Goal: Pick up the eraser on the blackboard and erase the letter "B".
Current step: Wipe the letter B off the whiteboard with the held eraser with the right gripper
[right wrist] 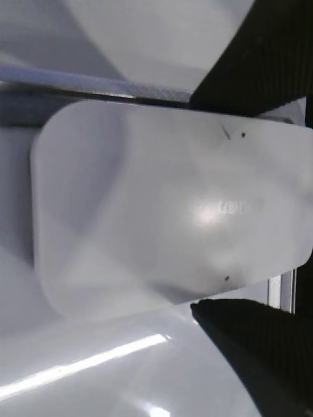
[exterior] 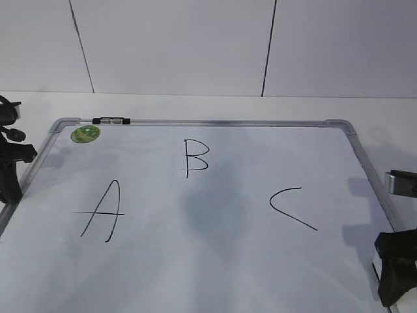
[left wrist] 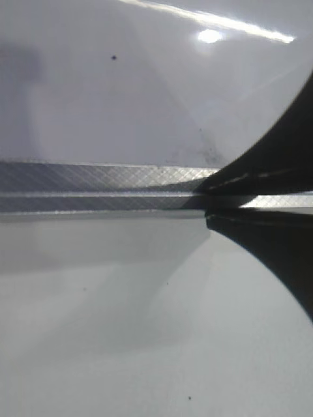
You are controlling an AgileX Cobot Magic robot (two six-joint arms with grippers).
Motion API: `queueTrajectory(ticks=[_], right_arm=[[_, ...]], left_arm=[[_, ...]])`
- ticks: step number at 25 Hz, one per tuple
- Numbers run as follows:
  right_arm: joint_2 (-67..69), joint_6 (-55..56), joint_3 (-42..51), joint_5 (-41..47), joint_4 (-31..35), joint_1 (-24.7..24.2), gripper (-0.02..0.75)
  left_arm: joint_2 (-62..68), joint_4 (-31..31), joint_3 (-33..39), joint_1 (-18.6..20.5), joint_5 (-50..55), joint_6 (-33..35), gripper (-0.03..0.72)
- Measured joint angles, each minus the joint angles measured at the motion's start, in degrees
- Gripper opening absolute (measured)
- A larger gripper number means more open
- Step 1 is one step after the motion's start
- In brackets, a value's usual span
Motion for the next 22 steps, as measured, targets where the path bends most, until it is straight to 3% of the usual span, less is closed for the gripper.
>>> queueTrajectory(ticks=[22], right_arm=[[0.8,-0.1,0.0,0.0,-1.4,0.0,0.594]], left_arm=[[0.0,0.0,0.0,0.0,-0.1,0.0,0.026]])
